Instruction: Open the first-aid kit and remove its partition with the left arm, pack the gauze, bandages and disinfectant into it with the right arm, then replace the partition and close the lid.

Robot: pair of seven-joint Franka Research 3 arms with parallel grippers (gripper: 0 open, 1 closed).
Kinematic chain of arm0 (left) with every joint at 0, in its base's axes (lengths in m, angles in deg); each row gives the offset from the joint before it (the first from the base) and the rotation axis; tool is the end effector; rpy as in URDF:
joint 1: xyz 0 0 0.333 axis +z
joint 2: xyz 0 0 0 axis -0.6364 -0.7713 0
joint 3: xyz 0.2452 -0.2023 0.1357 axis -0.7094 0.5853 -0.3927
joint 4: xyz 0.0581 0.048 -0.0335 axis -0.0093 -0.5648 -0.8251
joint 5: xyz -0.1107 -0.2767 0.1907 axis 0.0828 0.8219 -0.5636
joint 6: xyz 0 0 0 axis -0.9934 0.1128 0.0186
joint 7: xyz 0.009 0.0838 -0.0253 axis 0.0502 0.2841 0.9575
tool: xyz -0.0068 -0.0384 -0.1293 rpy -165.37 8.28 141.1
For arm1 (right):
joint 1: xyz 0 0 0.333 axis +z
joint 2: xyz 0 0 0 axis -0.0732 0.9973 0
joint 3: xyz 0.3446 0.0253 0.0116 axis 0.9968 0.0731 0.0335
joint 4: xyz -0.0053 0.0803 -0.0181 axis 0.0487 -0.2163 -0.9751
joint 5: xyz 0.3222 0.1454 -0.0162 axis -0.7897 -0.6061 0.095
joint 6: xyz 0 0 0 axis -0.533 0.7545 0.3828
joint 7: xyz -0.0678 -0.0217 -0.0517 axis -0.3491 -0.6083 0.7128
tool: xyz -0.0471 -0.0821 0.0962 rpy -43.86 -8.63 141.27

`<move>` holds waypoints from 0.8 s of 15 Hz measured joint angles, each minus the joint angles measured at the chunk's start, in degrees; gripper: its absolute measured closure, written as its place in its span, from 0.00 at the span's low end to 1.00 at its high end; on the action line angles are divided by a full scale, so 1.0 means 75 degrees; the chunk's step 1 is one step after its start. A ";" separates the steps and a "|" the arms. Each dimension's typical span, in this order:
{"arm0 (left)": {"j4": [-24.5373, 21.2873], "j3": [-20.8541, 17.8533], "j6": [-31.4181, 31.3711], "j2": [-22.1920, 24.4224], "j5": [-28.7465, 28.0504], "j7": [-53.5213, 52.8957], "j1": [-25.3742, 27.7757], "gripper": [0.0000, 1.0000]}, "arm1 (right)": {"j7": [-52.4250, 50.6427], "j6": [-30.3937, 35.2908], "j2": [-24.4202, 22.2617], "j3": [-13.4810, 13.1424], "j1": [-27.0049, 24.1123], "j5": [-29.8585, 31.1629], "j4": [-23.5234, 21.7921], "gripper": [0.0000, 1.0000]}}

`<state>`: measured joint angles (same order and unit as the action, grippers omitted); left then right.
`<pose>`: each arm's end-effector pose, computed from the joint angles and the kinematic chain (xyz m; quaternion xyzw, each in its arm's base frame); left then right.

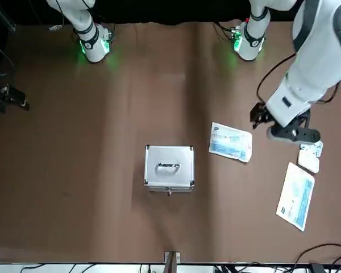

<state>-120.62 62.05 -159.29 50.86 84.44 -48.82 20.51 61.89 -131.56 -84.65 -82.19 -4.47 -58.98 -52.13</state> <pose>0.5749 -0.1778 0.6100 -0.9963 0.0847 -0.0053 0.0170 0.5268 -0.0380 0.6192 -0.9992 -0.0205 0.0203 0.0278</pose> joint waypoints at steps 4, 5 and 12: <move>-0.0024 0.0001 0.0316 0.0246 0.0005 -0.0525 0.0285 0.00 | -0.0008 0.0018 0.0000 0.0019 0.0009 0.0009 0.0000 0.02; -0.0052 0.0017 0.0359 0.0279 0.0005 -0.0533 0.0345 0.00 | -0.0009 0.0014 0.0000 0.0030 0.0013 0.0029 0.0000 0.02; -0.1424 0.1797 -0.0901 0.0905 0.0008 -0.0533 0.2246 0.00 | -0.0015 -0.0294 -0.0012 -0.0004 -0.0019 0.0247 0.0003 0.02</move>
<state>-131.30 75.53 -166.05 57.65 84.50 -52.82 37.36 61.78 -133.77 -84.74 -82.22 -4.61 -57.13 -52.11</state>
